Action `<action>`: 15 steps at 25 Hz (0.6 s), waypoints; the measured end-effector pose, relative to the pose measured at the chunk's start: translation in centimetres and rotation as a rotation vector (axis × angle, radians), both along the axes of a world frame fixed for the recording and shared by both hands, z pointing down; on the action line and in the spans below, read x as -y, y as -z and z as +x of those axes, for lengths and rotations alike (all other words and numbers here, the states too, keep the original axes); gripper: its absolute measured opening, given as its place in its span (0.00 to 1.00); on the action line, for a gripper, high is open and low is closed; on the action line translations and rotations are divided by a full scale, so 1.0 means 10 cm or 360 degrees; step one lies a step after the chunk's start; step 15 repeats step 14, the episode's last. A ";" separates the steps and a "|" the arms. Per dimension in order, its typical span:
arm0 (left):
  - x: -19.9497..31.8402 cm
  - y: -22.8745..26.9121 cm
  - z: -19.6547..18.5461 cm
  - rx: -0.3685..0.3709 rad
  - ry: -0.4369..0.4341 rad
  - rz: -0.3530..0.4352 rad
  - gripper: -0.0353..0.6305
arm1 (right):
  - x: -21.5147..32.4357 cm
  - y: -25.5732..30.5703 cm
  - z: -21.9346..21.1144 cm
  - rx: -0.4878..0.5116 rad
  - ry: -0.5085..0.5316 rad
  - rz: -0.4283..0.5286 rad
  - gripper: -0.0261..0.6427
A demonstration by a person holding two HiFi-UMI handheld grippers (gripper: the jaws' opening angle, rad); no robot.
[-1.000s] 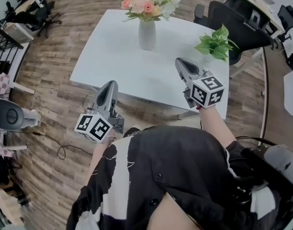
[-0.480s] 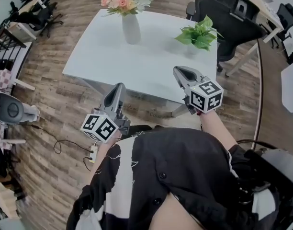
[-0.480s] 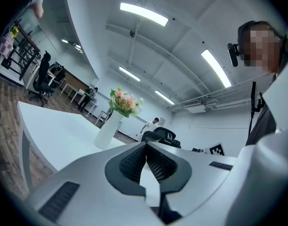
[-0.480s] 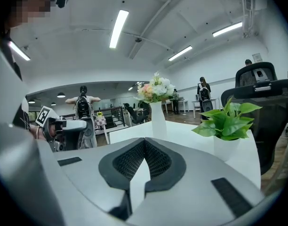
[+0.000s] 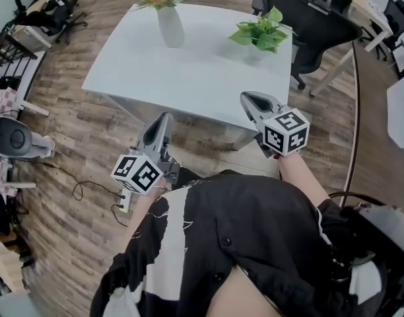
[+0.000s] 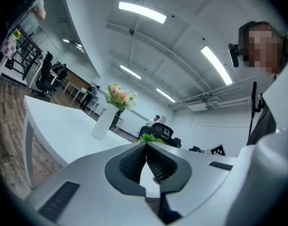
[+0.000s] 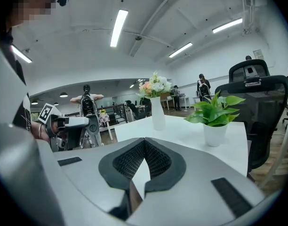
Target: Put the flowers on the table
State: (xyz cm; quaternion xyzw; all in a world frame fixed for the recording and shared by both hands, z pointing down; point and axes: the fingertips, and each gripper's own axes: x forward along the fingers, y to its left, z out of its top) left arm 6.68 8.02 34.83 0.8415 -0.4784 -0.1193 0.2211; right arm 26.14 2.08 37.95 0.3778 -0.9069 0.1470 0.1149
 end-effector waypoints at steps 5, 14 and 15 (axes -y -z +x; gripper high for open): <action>-0.14 -0.04 0.15 0.0012 0.0003 -0.0014 0.07 | -0.11 -0.07 0.15 0.0002 0.0002 -0.0018 0.06; -0.28 0.00 0.24 0.0047 0.0030 -0.0010 0.07 | -0.25 -0.08 0.28 0.0019 0.0020 -0.0015 0.06; -0.28 0.00 0.24 0.0047 0.0030 -0.0010 0.07 | -0.25 -0.08 0.28 0.0019 0.0020 -0.0015 0.06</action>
